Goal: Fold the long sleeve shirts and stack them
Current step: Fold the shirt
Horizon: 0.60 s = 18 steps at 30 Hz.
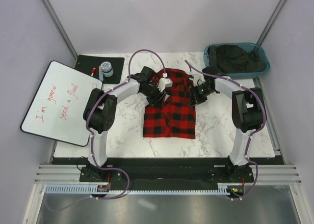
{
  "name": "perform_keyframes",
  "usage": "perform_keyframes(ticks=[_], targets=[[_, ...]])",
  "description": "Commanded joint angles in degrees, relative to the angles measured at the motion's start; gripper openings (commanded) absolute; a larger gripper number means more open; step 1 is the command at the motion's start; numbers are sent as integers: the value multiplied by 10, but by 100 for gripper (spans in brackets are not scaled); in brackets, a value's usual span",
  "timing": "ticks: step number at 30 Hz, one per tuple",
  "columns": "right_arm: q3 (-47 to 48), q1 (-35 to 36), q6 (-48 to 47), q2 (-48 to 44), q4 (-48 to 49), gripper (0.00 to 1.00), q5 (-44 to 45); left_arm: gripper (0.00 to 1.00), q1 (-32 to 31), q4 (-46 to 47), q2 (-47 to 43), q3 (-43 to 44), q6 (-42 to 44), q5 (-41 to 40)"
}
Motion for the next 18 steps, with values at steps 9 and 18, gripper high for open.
perform_keyframes(ticks=[9, 18], targets=[[1, -24, -31, -64, -27, 0, -16, 9, -37, -7, -52, 29, 45, 54], [-1, -32, -35, -26, -10, 0, -17, 7, -44, 15, -29, 36, 46, -28]])
